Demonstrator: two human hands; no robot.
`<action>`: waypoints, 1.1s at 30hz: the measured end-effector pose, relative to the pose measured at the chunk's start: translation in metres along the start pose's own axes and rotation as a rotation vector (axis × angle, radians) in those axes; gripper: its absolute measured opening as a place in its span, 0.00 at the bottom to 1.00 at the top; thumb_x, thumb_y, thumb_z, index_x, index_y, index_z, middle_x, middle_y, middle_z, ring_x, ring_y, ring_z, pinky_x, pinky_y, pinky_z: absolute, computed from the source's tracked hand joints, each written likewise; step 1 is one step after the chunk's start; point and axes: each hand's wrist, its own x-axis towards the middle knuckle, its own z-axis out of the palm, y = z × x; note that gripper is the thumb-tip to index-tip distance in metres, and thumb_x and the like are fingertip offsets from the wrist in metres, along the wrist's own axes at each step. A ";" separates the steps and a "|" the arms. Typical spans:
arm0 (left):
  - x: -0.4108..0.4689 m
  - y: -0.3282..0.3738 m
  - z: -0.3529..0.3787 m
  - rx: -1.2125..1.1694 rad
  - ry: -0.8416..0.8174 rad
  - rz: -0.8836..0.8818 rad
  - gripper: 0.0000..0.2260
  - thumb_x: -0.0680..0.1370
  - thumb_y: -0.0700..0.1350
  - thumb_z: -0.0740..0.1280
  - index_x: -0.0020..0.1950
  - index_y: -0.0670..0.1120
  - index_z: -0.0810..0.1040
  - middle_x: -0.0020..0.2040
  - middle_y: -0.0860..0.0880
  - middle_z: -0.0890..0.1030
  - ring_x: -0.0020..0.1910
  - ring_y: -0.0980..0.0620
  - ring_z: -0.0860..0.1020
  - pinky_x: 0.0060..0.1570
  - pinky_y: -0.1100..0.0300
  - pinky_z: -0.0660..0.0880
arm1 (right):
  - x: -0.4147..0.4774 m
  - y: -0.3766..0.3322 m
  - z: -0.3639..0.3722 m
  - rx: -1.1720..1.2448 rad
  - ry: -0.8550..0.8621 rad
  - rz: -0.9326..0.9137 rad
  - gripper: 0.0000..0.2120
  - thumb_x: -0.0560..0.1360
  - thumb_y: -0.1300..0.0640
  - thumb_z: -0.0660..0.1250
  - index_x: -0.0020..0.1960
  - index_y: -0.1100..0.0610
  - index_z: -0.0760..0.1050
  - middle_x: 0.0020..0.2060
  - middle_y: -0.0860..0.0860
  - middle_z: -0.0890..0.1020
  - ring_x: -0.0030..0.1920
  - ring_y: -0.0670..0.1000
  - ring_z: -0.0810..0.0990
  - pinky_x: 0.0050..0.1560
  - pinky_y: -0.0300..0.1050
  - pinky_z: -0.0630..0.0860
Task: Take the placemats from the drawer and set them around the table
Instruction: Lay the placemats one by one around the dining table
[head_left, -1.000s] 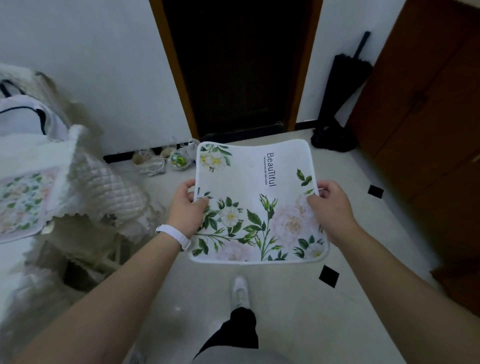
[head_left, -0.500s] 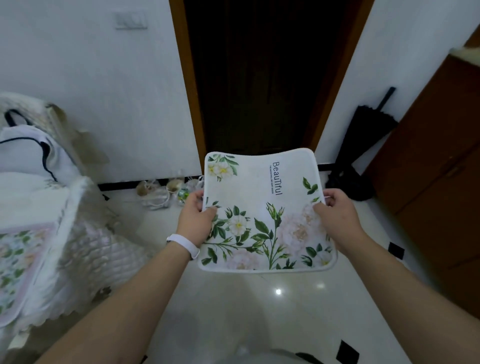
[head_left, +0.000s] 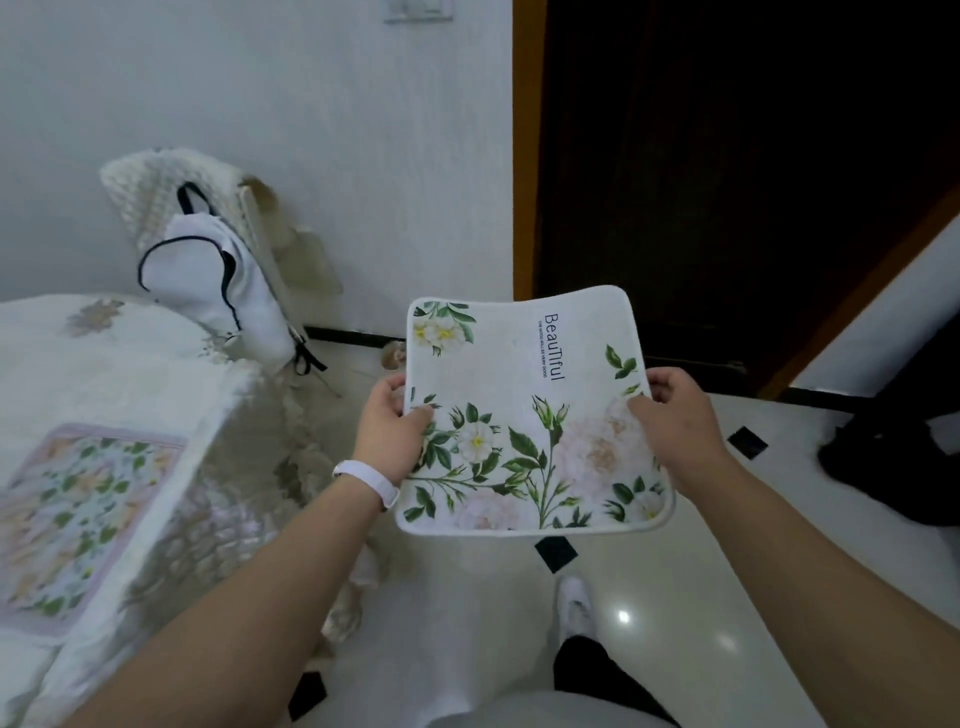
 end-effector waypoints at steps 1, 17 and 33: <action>0.012 0.007 0.005 0.000 0.033 -0.017 0.16 0.77 0.37 0.66 0.63 0.49 0.70 0.45 0.52 0.83 0.34 0.57 0.83 0.29 0.63 0.77 | 0.023 -0.006 0.006 0.010 -0.040 0.001 0.09 0.76 0.60 0.67 0.54 0.51 0.73 0.46 0.50 0.81 0.46 0.52 0.82 0.47 0.53 0.81; 0.149 0.049 -0.047 -0.061 0.420 -0.098 0.15 0.77 0.38 0.65 0.61 0.50 0.73 0.52 0.55 0.82 0.44 0.59 0.82 0.35 0.68 0.77 | 0.213 -0.120 0.170 -0.089 -0.443 -0.112 0.09 0.77 0.62 0.67 0.55 0.53 0.74 0.46 0.50 0.82 0.45 0.52 0.82 0.41 0.49 0.79; 0.351 0.042 -0.276 -0.166 0.672 -0.153 0.12 0.77 0.39 0.64 0.58 0.51 0.72 0.45 0.53 0.83 0.40 0.53 0.83 0.34 0.60 0.78 | 0.272 -0.277 0.501 -0.199 -0.679 -0.213 0.11 0.77 0.62 0.67 0.58 0.55 0.73 0.48 0.51 0.80 0.45 0.52 0.81 0.42 0.47 0.77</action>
